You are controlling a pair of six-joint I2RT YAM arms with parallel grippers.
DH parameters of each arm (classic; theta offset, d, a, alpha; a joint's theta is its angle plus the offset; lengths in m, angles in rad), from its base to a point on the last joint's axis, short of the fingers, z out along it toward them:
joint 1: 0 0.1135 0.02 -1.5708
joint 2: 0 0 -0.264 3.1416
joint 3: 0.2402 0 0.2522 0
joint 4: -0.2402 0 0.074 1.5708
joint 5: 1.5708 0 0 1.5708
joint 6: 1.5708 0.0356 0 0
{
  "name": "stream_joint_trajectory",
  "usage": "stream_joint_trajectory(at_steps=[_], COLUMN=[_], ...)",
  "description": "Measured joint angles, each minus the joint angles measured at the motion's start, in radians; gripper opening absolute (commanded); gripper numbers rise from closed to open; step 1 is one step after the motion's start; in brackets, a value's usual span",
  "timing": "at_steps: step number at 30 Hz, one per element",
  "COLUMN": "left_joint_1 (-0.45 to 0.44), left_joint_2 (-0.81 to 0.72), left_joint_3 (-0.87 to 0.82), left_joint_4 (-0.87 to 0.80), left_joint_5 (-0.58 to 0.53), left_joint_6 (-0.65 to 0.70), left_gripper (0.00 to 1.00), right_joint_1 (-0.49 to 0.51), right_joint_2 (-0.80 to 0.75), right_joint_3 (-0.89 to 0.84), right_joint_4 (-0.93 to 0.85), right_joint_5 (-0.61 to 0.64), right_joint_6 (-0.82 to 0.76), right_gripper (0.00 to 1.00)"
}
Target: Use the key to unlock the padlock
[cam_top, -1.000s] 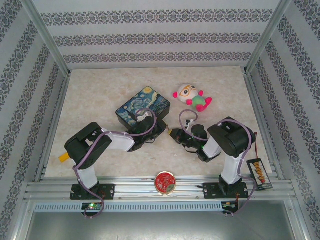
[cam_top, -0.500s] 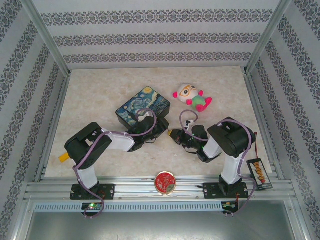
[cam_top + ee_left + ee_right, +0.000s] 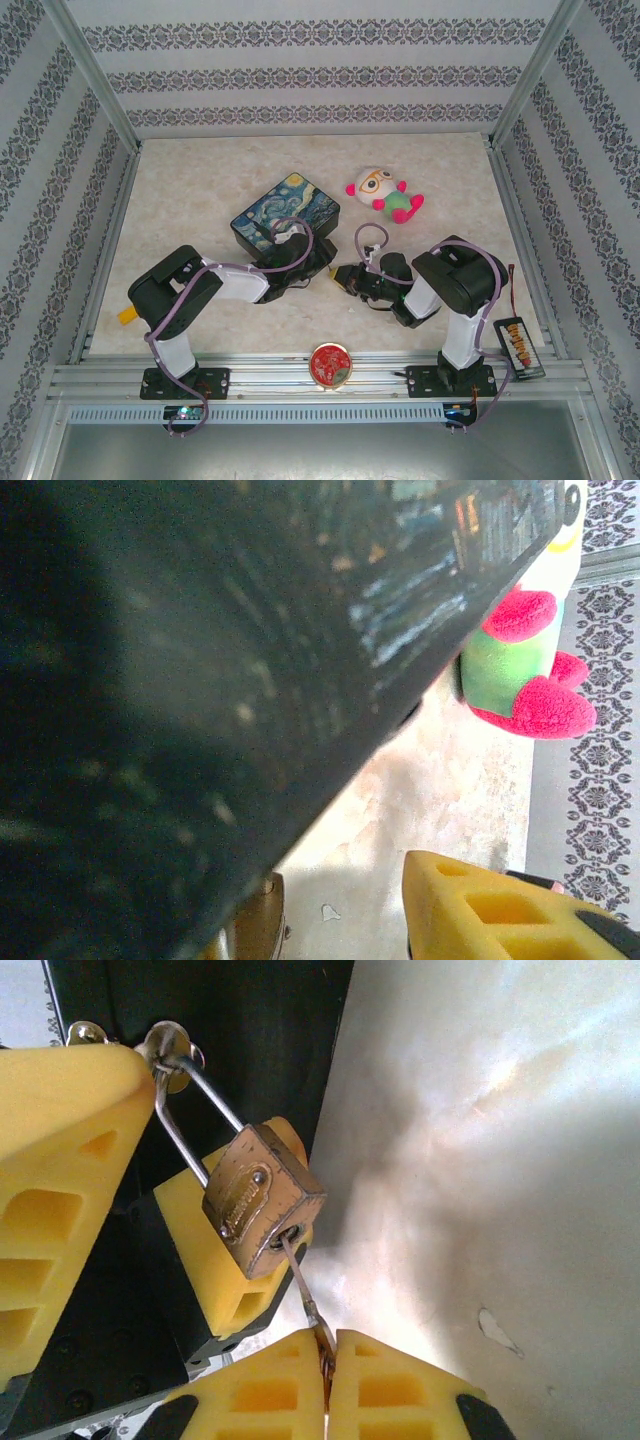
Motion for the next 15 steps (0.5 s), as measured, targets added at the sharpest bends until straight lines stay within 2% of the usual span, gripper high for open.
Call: stream_joint_trajectory(at_steps=[10,15], left_joint_1=[0.0,0.0], left_joint_2=[-0.014,-0.031], left_joint_3=[-0.049,-0.079], left_joint_4=[0.057,0.082], left_joint_5=[0.027,0.042], left_joint_6=[0.056,0.066], left_gripper=[0.3,0.29], right_joint_1=[0.0,-0.007], right_joint_2=[-0.032,-0.035], right_joint_3=[-0.001,-0.002], right_joint_4=[0.02,0.027], right_joint_5=[-0.051,-0.062], right_joint_6=[0.03,0.047], right_gripper=[0.0,0.0])
